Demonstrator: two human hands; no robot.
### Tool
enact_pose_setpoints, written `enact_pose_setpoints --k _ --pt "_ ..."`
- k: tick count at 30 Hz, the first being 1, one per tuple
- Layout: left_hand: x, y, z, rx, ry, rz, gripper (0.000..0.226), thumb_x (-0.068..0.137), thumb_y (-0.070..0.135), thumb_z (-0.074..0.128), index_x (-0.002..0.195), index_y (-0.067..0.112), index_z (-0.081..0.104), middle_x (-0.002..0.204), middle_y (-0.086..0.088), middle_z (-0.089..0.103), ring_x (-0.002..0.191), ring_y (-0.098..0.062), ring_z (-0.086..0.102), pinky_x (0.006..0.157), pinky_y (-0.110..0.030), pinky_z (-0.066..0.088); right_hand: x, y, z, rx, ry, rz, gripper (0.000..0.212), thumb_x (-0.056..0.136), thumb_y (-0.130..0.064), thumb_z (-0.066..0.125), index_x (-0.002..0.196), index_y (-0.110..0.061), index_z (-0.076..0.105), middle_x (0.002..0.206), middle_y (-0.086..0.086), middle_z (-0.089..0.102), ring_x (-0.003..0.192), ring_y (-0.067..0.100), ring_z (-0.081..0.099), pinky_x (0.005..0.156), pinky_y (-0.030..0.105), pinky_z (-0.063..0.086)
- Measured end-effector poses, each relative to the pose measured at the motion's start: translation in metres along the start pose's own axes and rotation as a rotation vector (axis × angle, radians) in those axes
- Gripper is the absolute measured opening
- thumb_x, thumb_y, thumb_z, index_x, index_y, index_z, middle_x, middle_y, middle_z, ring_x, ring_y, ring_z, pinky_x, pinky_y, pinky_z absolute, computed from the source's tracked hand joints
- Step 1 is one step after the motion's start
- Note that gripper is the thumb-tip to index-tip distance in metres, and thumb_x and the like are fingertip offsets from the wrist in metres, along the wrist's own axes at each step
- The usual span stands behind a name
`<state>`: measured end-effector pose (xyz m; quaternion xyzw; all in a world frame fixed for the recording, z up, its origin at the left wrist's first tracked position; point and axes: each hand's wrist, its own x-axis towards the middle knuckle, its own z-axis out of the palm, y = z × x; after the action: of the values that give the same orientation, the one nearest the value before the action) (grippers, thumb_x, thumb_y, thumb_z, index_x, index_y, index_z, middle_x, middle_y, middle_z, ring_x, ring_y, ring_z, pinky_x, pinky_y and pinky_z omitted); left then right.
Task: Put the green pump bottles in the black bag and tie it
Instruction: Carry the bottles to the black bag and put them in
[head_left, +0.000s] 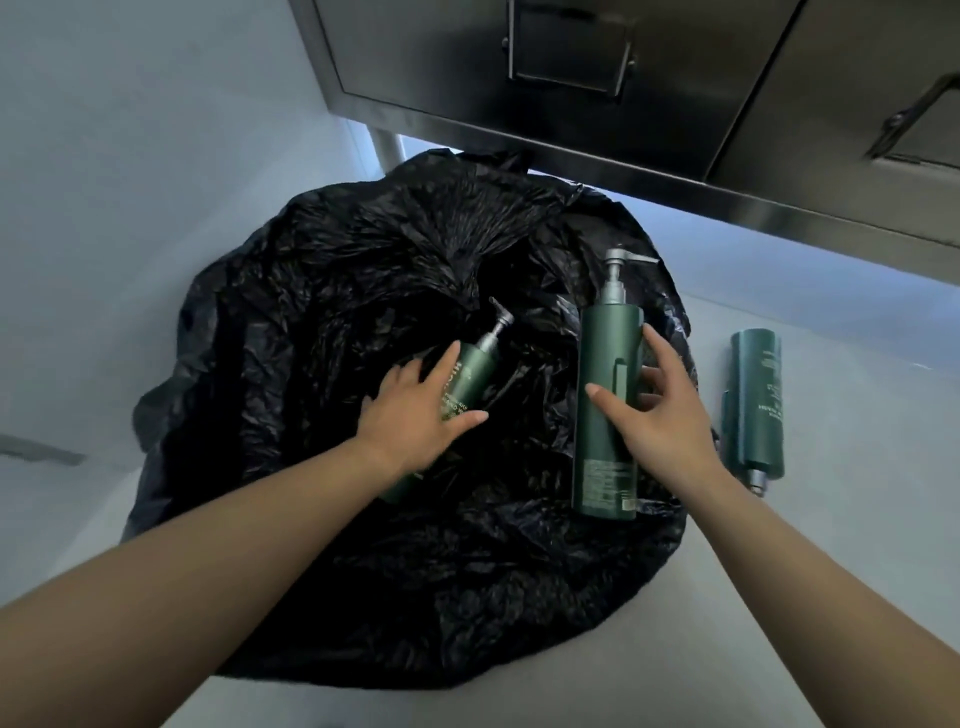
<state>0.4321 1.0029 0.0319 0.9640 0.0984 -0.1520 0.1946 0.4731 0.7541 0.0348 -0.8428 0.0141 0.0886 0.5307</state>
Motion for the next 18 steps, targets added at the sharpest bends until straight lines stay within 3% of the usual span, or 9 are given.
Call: enact_pose_setpoints --k 4,8,12,18 --pt "-0.011 -0.006 -0.026 0.029 0.060 0.064 0.071 0.087 0.062 0.041 0.148 0.034 0.017 0.149 -0.004 0.033 0.135 -0.025 0.033 0.095 -0.041 0.048 0.007 -0.018 0.011 0.059 0.030 0.017 0.081 0.078 -0.039 0.072 0.142 -0.044 0.023 0.108 -0.012 0.053 0.083 -0.007 0.053 0.066 0.019 0.045" --pt "-0.003 -0.011 -0.046 0.065 0.276 0.191 0.052 0.091 0.050 0.047 0.137 0.027 0.042 0.135 0.001 0.047 0.124 -0.021 0.044 0.085 -0.038 0.052 0.017 -0.028 0.025 0.070 0.013 0.005 0.086 0.078 -0.042 0.072 0.144 -0.043 0.018 0.107 -0.015 0.049 0.080 -0.013 0.049 0.063 0.012 0.040" --pt "0.027 -0.012 -0.069 0.068 0.448 0.340 0.045 0.088 0.037 0.059 0.129 0.021 0.053 0.130 -0.005 0.051 0.121 -0.025 0.046 0.095 -0.044 0.047 0.013 -0.025 0.032 0.042 -0.021 0.014 0.087 0.078 -0.038 0.073 0.145 -0.041 0.018 0.113 -0.009 0.050 0.083 -0.009 0.049 0.070 0.020 0.041" --pt "0.062 -0.001 -0.068 -0.025 0.490 0.357 0.045 0.085 0.050 0.056 0.123 0.026 0.058 0.131 -0.002 0.054 0.125 -0.023 0.047 0.101 -0.046 0.042 -0.004 -0.014 0.026 0.040 0.017 0.057 0.086 0.076 -0.041 0.074 0.140 -0.053 0.018 0.098 -0.032 0.045 0.081 -0.011 0.052 0.060 0.009 0.039"
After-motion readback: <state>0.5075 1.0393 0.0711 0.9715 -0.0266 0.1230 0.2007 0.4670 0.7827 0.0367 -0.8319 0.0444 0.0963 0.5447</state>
